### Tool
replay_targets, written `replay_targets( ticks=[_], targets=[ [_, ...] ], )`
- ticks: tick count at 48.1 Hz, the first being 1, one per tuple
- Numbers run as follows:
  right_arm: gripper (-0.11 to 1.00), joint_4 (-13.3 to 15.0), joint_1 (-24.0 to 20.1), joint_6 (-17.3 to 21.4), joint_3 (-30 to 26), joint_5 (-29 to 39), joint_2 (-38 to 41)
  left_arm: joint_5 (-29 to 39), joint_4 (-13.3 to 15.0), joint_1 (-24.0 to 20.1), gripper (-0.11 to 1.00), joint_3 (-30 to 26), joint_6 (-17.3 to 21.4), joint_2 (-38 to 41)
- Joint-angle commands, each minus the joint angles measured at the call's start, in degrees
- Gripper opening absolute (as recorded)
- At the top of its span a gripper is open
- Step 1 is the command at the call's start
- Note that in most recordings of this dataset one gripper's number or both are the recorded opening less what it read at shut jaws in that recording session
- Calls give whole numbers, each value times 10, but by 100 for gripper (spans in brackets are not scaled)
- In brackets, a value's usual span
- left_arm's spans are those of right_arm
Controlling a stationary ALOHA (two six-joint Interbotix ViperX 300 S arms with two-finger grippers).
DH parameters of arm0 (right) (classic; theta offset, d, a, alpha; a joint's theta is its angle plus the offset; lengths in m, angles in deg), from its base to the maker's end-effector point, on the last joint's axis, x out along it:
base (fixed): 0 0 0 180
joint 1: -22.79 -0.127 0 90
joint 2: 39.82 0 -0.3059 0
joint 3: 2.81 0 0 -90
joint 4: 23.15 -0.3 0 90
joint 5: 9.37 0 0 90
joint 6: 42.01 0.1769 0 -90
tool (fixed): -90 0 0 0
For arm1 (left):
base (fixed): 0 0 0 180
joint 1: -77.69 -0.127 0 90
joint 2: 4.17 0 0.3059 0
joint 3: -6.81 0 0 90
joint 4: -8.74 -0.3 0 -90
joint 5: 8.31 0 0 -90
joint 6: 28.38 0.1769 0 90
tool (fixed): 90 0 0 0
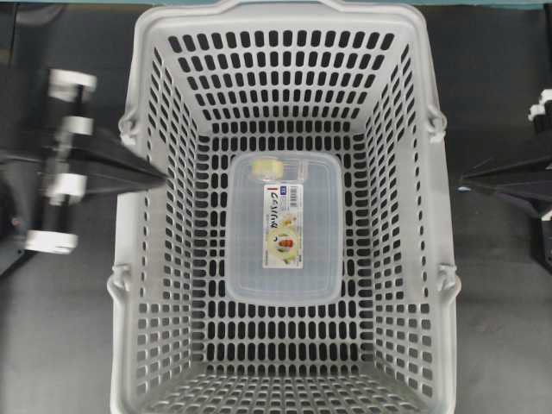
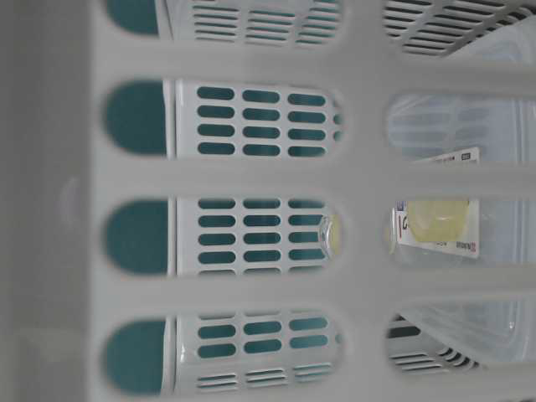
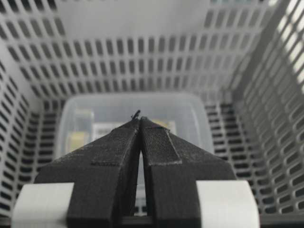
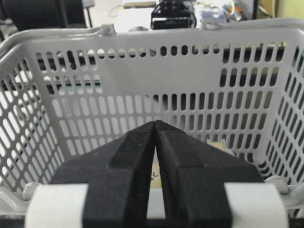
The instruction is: Pick up the cellophane tape from the shopping basket with the left arm.
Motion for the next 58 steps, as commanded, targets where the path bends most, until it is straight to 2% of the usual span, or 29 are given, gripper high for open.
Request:
replay_targets(
  ticks=[1,4,7,15,19,23,26,37,40,43,58],
  targets=[
    [0,-3,0,0,-17,-4,1,24,-3,1,0,-57,2,47],
    [6,-2,0,-1,-17,-4,-1,48,-3,1,0,-80,2,76],
    [21,-3,0,-1,-18,0,-4,81,-3,2,0,-105,0,108],
    [71,-2,1,4,-18,1,-10,151,-2,4,0,-164,-2,175],
    [83,-2,0,4,-18,3,-12,184,-3,4,0,-198,-1,209],
    [82,-3,0,4,-17,2,-14,210,-3,4,2,-222,0,242],
    [80,-3,0,5,-17,2,-15,228,-2,4,10,-243,-1,270],
    [80,-3,-2,4,-12,1,-24,282,-3,16,76,-303,5,357],
    [80,-3,-2,4,-10,-1,-26,294,-3,18,87,-317,4,382],
    [80,-3,-2,4,-8,-2,-28,300,-3,21,91,-326,5,403],
    [80,-3,-2,4,-2,-3,-38,300,-3,31,90,-343,3,468]
  ],
)
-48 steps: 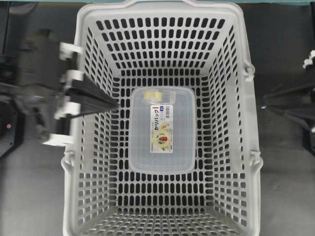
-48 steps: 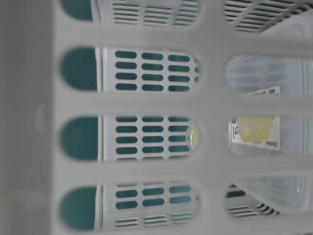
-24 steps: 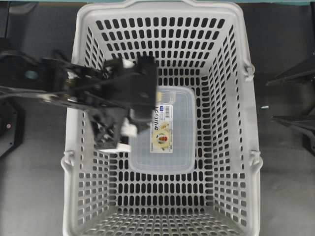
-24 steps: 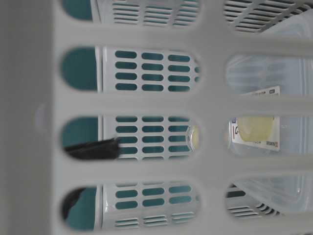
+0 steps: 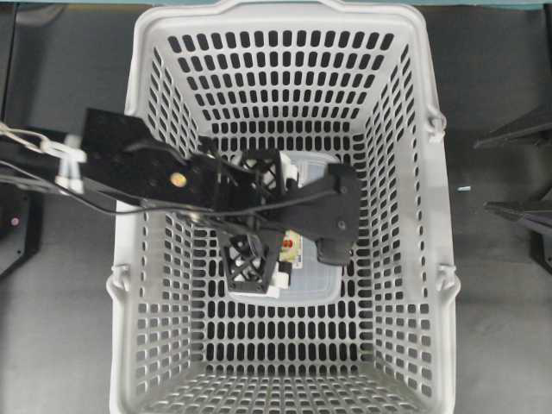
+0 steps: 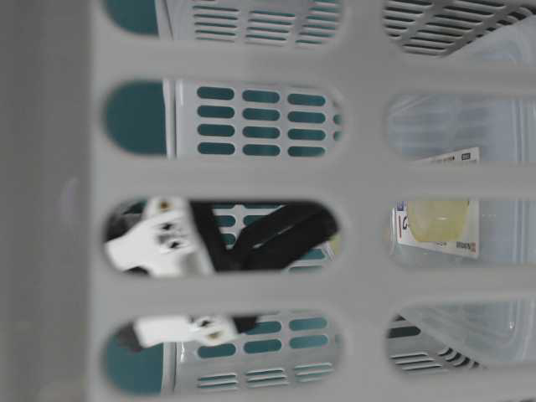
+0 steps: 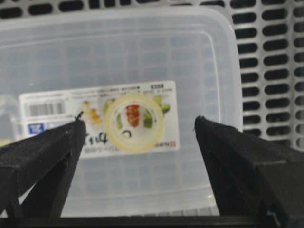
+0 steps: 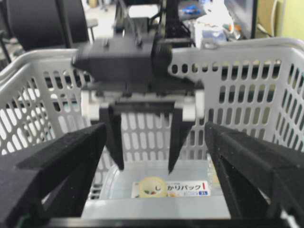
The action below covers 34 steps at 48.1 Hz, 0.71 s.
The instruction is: Pick up the cellophane tape from the shopping basket with the left arm.
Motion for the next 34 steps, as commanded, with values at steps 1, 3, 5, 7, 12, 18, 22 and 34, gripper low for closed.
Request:
replay_targets(
  ticks=[1,3,5,7,12,18,22,34],
  targets=[
    [80,-2,-1,0,-4,-6,3,-2,-2,1,90,-8,-2,7],
    [80,-2,-1,0,-4,-7,2,-2,-2,1,90,-8,-2,11],
    [80,-2,-1,0,-4,-7,1,-2,-1,0,90,-8,-2,16],
    [80,-2,-1,0,-4,-8,1,-4,-2,0,90,-8,-3,18],
    [80,-2,-1,0,-3,-11,1,-5,-2,0,90,-5,-4,25],
    [80,-2,-1,0,-2,-11,1,-6,-2,-1,90,2,-4,35],
    [80,-2,-1,0,0,-13,1,-10,-2,-1,90,6,-4,42],
    [80,-2,-1,1,2,-14,1,-29,-1,-3,89,11,-4,56]
  ],
)
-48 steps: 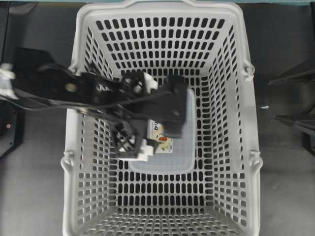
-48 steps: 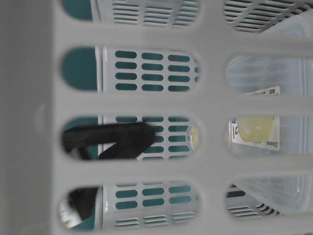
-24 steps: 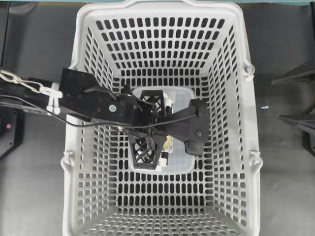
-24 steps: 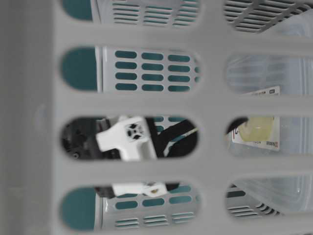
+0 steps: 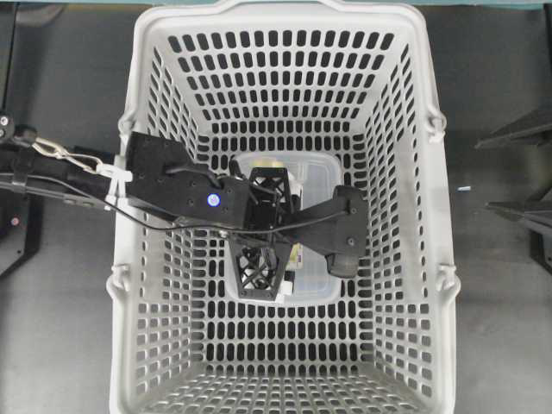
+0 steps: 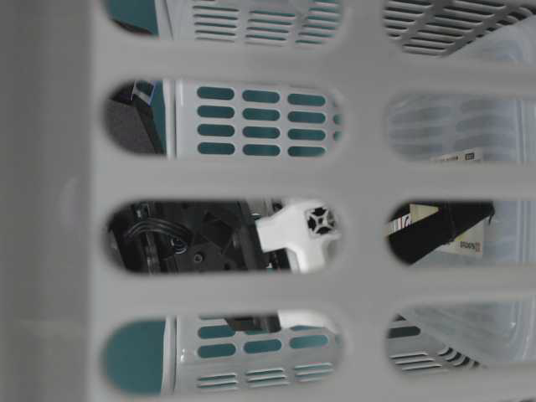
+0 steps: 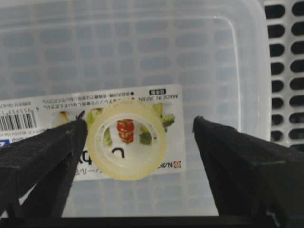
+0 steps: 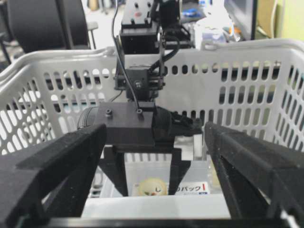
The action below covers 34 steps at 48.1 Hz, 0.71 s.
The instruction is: Pick up the cellophane tape from the shopping basket with the left arm.
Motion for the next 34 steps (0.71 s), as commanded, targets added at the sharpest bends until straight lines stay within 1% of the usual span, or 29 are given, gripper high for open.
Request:
replay_targets(
  ticks=[1,5,9,11,15,23,28,34],
  targets=[
    [80,-2,-1,1,-5,-6,3,-11,-2,-3,89,-1,0,1],
    [80,-2,-1,1,-4,-6,3,-11,-2,-4,86,-1,3,1],
    [80,-2,-1,1,-4,-6,3,-10,-2,-4,78,0,6,-2],
    [80,-2,-1,1,-4,-6,3,-9,-2,-5,70,-1,6,-3],
    [80,-2,-1,1,-4,-6,3,-4,-2,-5,49,-4,7,-10],
    [80,-2,-1,1,-4,-6,1,20,-2,-5,49,-25,8,-39],
    [80,-2,-1,1,-3,-9,-3,67,-2,-4,49,-63,8,-62],
    [80,-2,-1,1,-2,-13,-6,136,-2,0,49,-134,8,-76]
  ],
)
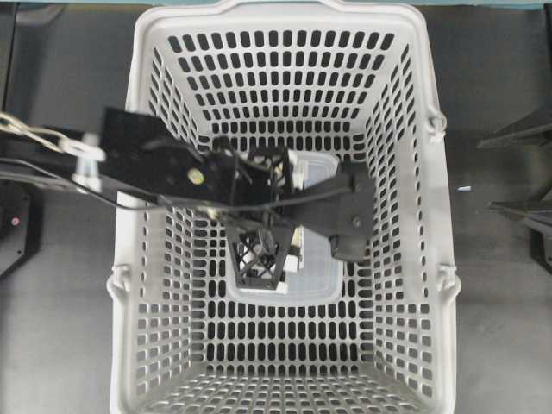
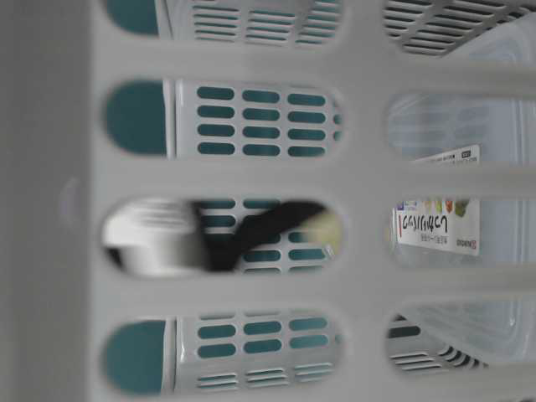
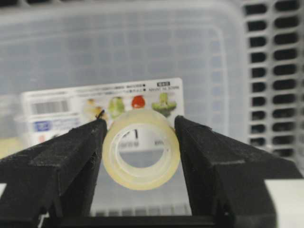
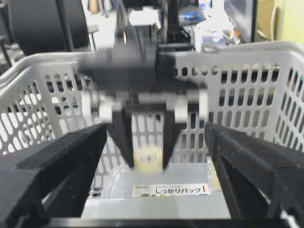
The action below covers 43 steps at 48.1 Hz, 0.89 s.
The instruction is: Pick up the cellophane tape from the shopping basket with the left arm.
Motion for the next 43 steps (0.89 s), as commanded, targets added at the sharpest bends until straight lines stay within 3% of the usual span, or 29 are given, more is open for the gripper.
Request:
replay_targets(
  ticks=[1,10,17,43],
  targets=[
    [80,-2,-1,1,-4,-10,0,57,-2,5,49,-72,2,-25],
    [80,-2,-1,1,-1,-11,-5,179,-2,8,49,-196,2,-14],
    [80,-2,-1,1,-1,-12,-6,228,-2,7,49,-244,3,9],
    [80,-2,-1,1,0,-12,-6,233,-2,4,49,-253,2,21]
  ],
)
